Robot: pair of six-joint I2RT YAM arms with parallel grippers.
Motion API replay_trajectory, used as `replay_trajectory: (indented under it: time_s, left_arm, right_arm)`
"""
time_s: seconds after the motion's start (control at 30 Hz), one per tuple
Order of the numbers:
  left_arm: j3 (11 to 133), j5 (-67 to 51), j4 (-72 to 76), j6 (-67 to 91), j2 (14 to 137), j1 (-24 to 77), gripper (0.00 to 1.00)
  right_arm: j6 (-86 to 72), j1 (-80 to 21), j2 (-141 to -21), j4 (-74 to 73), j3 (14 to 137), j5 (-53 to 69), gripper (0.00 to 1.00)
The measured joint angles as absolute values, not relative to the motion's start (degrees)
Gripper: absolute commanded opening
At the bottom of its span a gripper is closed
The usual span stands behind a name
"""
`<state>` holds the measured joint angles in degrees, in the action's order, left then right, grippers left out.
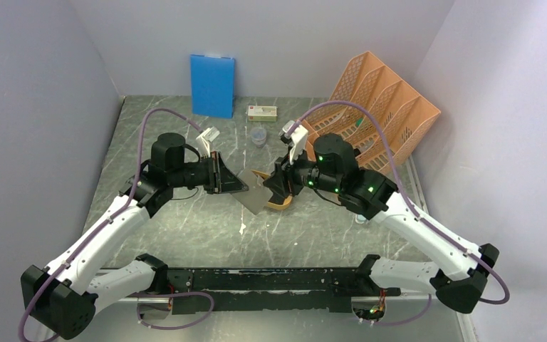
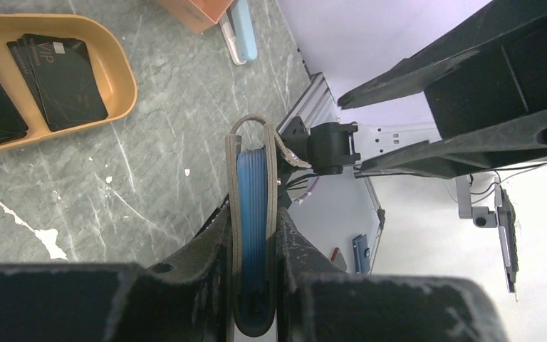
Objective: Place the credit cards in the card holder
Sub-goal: Close the card holder.
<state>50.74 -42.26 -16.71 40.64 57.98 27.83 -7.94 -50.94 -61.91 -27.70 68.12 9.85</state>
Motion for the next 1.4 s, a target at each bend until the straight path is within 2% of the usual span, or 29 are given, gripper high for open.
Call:
replay_trajectory:
  time_s: [0.23,0.37,0.57,0.93,1.17,1.4]
  left_arm:
    - [50.9,-42.3,-17.0,40.0,57.7,27.8,0.05]
    - [50.9,-42.3,-17.1,39.8,57.7,27.9,0.05]
    - [50.9,-42.3,-17.1,39.8,57.7,27.8,0.05]
    - [50.9,-42.3,-17.1,39.8,57.6,27.9,0.05]
    - [50.9,-42.3,-17.1,39.8,57.3,27.8,0.05]
    - [50.9,-42.3,-17.1,39.9,57.2,27.8,0.05]
  right_arm:
    - [-8.2,-50.6,-65.3,-28.3,68.7,14.9,0.41]
    - [-8.6,-50.6,-66.4,-28.3,68.7,15.2,0.34]
    - [-9.2,-50.6,-66.7,-28.2,68.7,14.3,0.31]
    - [-9.6,-50.6,-67.5,-28.1,68.7,13.5,0.32]
    - [-10.1,-50.6,-67.5,-27.7,68.7,13.3,0.16]
    - [-10.2,-50.6,-67.5,-27.4,68.7,13.3,0.08]
